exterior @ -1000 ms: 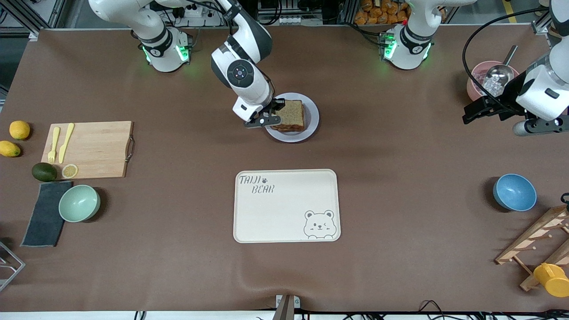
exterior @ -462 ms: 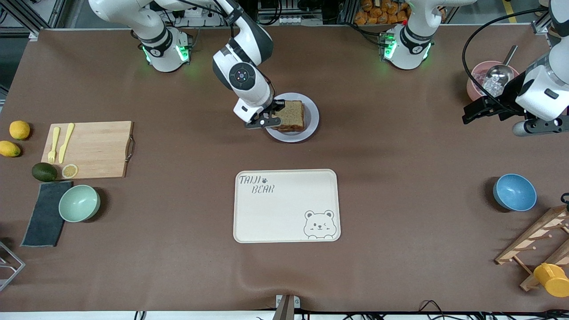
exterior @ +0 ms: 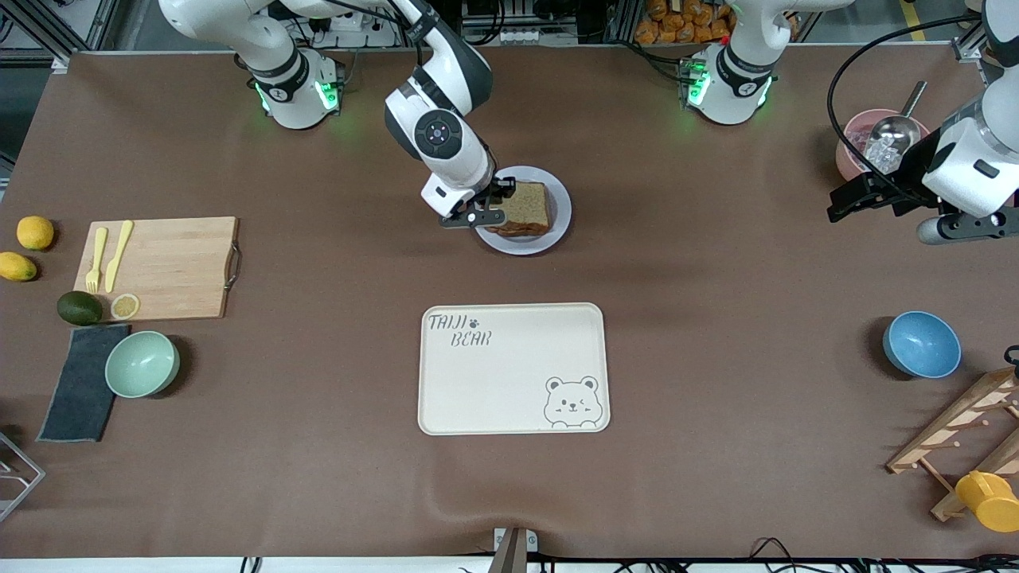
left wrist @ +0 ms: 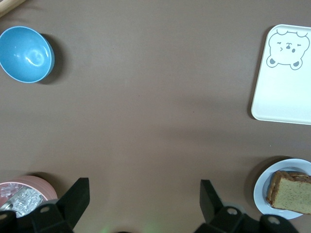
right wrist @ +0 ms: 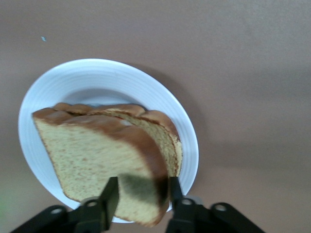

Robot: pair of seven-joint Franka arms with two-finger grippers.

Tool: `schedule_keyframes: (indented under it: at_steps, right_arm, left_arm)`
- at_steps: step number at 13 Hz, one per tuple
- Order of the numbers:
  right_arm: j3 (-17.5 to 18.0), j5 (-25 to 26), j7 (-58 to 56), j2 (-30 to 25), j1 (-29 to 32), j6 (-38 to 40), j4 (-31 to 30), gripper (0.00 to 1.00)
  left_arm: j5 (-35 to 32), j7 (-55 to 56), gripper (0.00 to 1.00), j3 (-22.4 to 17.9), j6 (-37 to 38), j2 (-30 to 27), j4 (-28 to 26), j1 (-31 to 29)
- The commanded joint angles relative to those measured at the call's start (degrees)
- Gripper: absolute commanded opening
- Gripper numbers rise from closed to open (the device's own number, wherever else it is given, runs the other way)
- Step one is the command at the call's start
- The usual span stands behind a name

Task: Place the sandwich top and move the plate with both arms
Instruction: 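Open the right gripper to release the bread on the sandwich, then withdraw the right gripper while the left gripper reaches toward the plate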

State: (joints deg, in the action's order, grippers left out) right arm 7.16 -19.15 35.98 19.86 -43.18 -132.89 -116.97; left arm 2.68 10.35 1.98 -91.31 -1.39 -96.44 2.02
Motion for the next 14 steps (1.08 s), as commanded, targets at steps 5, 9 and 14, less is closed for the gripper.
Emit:
schedule_keyframes:
  at_steps: [5, 9, 14]
  right_arm:
    - [-1.27, -0.1, 1.38, -2.72, 2.56, 11.59, 6.22, 1.0]
    - [-1.27, 3.66, -3.35, -4.21, 9.23, 18.89, 10.18, 1.0]
    - [-1.35, 8.24, -12.93, -7.02, 20.47, 21.44, 10.89, 1.0]
  left_arm:
    - [0.05, 1.16, 1.0, 0.22, -0.36, -0.28, -0.94, 0.62]
    - [2.41, 1.07, 1.0, 1.36, -2.72, -0.19, -5.84, 0.79]
    - [12.41, 0.98, 1.0, 2.24, -8.45, -0.63, -15.79, 0.71]
